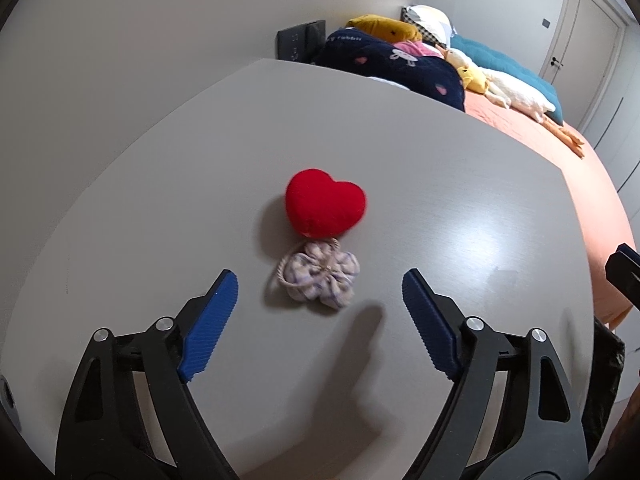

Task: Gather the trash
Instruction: 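Grasp the pink cloth pouch with the left tool while the right tool grasps the red heart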

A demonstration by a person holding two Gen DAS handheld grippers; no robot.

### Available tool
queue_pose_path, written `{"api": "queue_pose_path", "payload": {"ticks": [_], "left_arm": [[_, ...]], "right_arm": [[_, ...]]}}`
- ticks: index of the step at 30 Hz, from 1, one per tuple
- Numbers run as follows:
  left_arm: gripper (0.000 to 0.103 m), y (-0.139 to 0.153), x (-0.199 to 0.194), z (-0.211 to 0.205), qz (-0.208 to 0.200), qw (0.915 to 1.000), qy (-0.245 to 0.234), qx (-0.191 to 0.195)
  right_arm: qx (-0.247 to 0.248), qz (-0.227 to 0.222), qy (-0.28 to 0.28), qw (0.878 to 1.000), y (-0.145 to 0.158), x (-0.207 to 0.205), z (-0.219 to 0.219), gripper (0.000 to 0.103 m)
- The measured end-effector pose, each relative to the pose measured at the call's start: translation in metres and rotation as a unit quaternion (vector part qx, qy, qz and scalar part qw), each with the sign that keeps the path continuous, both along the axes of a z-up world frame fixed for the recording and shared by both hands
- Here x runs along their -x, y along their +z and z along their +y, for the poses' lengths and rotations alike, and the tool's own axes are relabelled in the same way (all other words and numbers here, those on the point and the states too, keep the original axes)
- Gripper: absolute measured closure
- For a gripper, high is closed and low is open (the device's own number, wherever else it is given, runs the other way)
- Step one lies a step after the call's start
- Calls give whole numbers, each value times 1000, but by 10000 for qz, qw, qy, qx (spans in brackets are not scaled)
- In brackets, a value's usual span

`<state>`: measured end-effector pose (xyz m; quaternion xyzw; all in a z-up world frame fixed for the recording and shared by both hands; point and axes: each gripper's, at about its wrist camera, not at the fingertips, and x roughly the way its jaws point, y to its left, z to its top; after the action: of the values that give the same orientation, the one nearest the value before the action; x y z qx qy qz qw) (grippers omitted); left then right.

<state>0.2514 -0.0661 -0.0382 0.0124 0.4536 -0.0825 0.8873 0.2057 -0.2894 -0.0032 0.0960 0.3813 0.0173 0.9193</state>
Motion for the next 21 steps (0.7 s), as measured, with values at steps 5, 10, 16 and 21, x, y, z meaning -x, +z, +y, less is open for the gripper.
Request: {"api": "queue_pose_path", "payload": {"ticks": [5,10,16,21], "left_arm": [[37,-3,-6,2,2,10000,17,-96],[48,-4,-8,3,-129,9994,42,-305],[74,-2,-7,11,-176,9994,134,-259],[75,-1,-10,30,-89,9984,503,-262]], "right_arm": [[-23,35,115,9999,-2,-13,13,21],[34,49,206,9998,-3,-24,27,21],[132,74,359,9992,-5,-37,49,21],[152,104,583,9981,-8,-49,70,21]]}}
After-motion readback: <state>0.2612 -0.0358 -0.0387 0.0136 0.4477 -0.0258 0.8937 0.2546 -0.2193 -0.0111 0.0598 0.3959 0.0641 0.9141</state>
